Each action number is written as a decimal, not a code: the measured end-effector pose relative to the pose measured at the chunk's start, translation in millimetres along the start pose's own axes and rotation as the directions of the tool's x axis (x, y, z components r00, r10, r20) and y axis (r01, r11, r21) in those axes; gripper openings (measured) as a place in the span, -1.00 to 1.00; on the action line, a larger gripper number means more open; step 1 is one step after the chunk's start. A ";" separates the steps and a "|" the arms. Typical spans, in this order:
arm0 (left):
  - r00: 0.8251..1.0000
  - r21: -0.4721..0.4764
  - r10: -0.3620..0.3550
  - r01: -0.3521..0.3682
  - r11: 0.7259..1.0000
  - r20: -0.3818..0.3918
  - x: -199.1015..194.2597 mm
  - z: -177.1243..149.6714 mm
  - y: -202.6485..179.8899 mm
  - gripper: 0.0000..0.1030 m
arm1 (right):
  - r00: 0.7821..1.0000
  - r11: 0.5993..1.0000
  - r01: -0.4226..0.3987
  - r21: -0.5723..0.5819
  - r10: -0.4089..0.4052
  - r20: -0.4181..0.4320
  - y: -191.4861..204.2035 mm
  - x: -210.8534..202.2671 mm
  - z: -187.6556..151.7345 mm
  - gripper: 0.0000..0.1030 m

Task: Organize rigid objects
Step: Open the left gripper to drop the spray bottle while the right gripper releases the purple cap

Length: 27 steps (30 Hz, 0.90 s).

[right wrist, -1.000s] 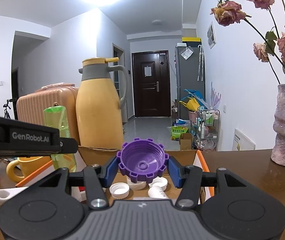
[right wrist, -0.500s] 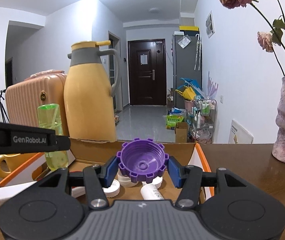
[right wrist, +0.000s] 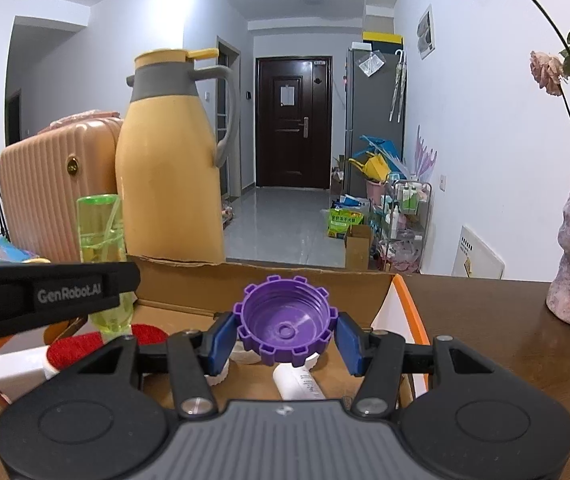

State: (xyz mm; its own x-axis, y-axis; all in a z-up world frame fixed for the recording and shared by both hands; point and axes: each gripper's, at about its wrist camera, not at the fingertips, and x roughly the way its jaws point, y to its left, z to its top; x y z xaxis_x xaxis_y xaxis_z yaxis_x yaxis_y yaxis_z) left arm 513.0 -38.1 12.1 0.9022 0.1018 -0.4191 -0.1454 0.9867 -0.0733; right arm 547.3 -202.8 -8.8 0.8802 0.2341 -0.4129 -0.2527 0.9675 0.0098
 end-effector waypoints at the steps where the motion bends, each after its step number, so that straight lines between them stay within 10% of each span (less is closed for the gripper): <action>1: 1.000 0.005 0.002 -0.002 1.000 -0.002 1.2 -0.4 -0.3 -0.39 | 1.000 1.000 0.001 -0.002 -0.001 -0.004 0.1 1.3 0.4 0.03; 8: 1.000 0.032 -0.005 0.005 0.999 -0.027 6.9 -2.7 -1.1 -0.35 | 0.999 1.000 0.002 -0.010 -0.002 -0.033 2.9 8.8 5.0 0.04; 12: 0.999 0.065 0.039 -0.040 0.997 0.017 0.5 -5.7 -2.9 0.46 | 0.999 1.000 0.019 -0.002 -0.019 -0.035 1.2 11.0 5.8 0.48; 17: 0.997 0.090 0.058 -0.062 0.994 0.045 -3.0 -9.3 -3.6 0.93 | 1.000 1.000 0.018 0.025 -0.017 -0.024 -2.8 8.7 6.0 0.84; 27: 0.997 0.064 0.058 -0.061 0.996 0.042 -4.7 -8.5 1.7 1.00 | 0.999 0.999 0.043 0.024 -0.043 -0.024 -3.2 6.3 0.8 1.00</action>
State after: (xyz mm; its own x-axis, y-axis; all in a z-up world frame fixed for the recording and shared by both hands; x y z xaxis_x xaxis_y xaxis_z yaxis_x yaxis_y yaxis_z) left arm 505.0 -38.0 6.2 0.9083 0.1645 -0.3845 -0.1739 0.9847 0.0105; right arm 554.0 -204.3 -10.7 0.8801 0.1903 -0.4350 -0.2046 0.9787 0.0143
